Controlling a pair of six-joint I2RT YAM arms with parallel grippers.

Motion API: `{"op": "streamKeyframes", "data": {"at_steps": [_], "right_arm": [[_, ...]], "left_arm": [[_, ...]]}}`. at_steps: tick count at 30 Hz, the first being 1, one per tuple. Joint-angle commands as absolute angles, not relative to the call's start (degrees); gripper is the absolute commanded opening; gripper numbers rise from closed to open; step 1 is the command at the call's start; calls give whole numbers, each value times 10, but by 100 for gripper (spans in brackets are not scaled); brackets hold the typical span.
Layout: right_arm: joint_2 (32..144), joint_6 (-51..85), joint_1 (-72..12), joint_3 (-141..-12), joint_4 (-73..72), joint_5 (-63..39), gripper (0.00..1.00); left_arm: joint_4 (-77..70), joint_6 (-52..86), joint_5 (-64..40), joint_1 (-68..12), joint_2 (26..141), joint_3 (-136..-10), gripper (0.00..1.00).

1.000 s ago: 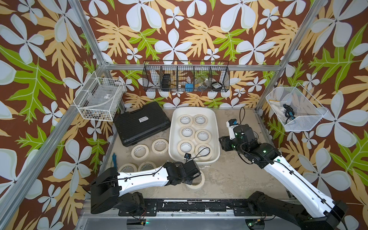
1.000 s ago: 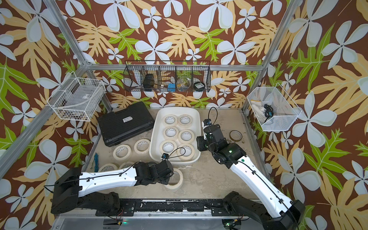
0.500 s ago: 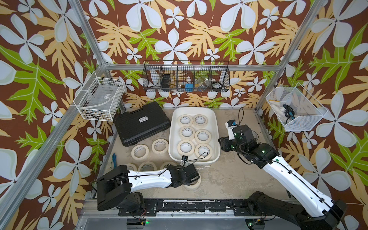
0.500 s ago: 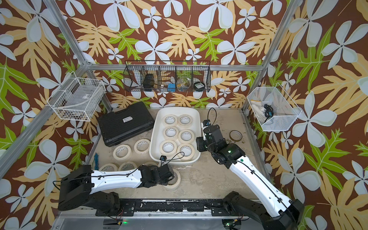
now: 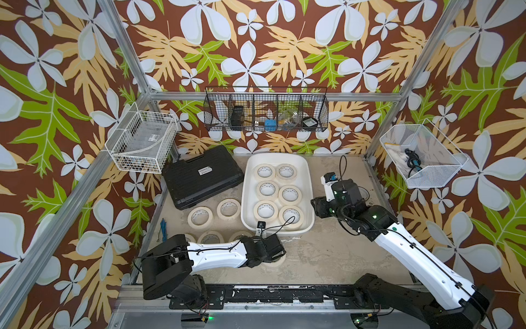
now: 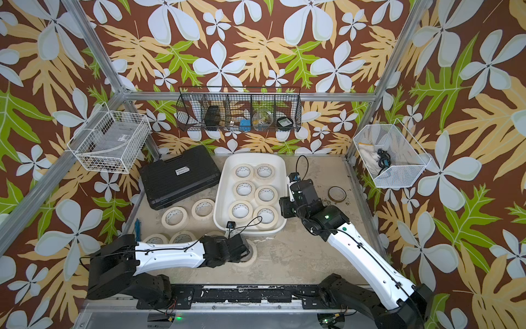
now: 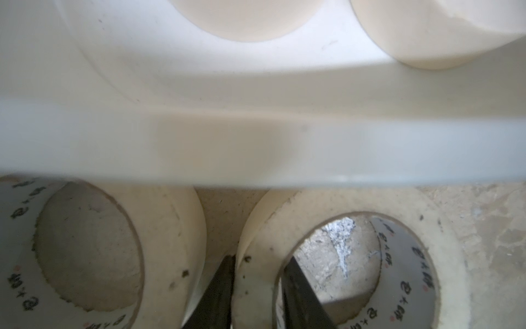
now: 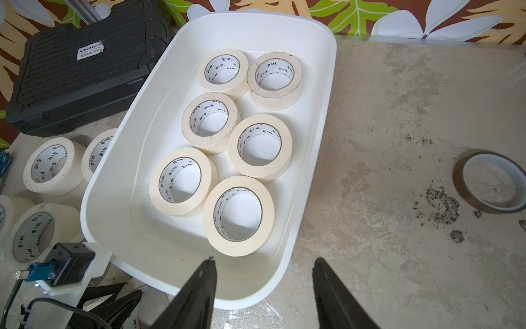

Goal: Take out the art tape in the storage box
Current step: Place the art tape at the center of the board.

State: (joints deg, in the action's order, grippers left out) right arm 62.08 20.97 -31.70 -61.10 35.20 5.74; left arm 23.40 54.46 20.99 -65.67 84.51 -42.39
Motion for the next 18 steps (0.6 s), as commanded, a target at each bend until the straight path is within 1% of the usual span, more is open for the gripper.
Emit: {"op": "streamKeyframes", "data": {"at_steps": [1, 4, 5, 10, 18], "right_arm": [[621, 211, -316, -609, 341, 52, 58], [622, 210, -316, -609, 342, 53, 57], [623, 209, -316, -609, 342, 51, 57], [621, 208, -315, -609, 342, 53, 58], [623, 210, -314, -608, 336, 40, 57]], "left_arm": [[228, 551, 218, -655, 844, -430, 39], [236, 552, 216, -655, 843, -434, 48], [243, 553, 218, -655, 843, -436, 49], [273, 548, 207, -655, 814, -447, 50], [334, 499, 185, -655, 759, -488, 50]]}}
